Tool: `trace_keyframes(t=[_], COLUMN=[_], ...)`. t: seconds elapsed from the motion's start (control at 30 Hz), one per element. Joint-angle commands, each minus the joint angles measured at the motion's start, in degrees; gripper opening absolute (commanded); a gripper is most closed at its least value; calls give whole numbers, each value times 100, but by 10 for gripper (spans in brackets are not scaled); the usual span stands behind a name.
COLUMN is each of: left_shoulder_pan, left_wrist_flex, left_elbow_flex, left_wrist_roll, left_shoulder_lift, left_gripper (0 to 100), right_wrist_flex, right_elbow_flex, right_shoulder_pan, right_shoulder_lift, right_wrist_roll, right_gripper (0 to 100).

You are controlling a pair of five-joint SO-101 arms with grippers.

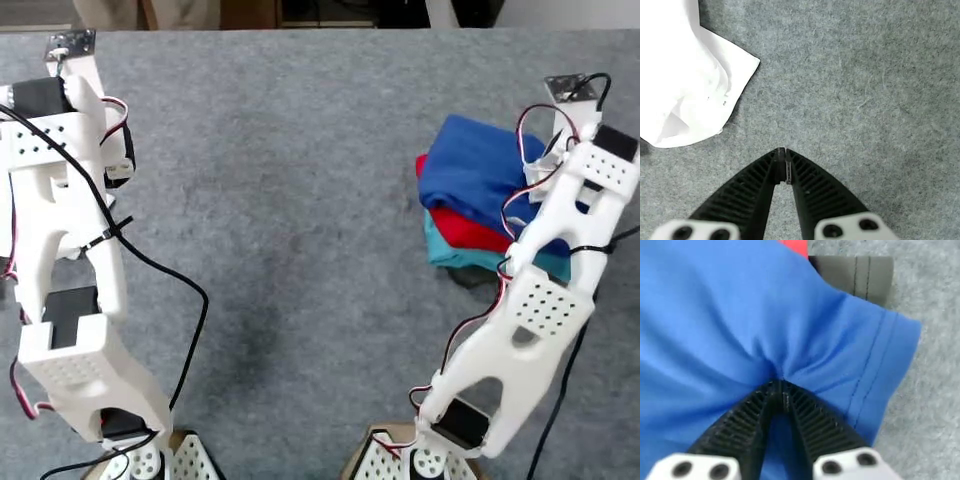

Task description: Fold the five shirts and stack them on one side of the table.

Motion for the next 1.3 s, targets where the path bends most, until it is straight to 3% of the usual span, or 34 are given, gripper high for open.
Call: trace_keyframes(t=[0.0, 0.2, 0.33, 0.47, 0.63, 0.83, 1.07, 1.27], left_shoulder_pan=[-18, -9, -9, -70, -255, -510, -1855, -3226], left_wrist_flex=[62, 62, 62, 70, 70, 79, 79, -88], left_elbow_flex=[-220, -220, -211, -211, -211, -202, -211, -255], left_wrist_roll=[-62, -62, -62, -62, -62, -62, -545, -1143], left_shoulder_lift=[-312, -312, -312, -312, -312, -312, -312, -259], left_gripper=[21, 21, 21, 21, 21, 21, 21, 22], right_wrist_flex=[413, 2057, 2163, 2207, 2224, 2224, 1653, 1292], right_elbow_flex=[-646, -3398, -4787, -4585, -4532, -3002, -936, -752], right_shoulder_pan=[119, -180, -391, -382, 242, 593, 444, 769], right_shoulder_lift=[268, -84, -207, -541, -884, -1015, -655, -242], right_wrist_roll=[-44, 0, 9, -26, -9, 316, 290, 281], right_gripper=[9, 12, 12, 13, 13, 12, 9, 10])
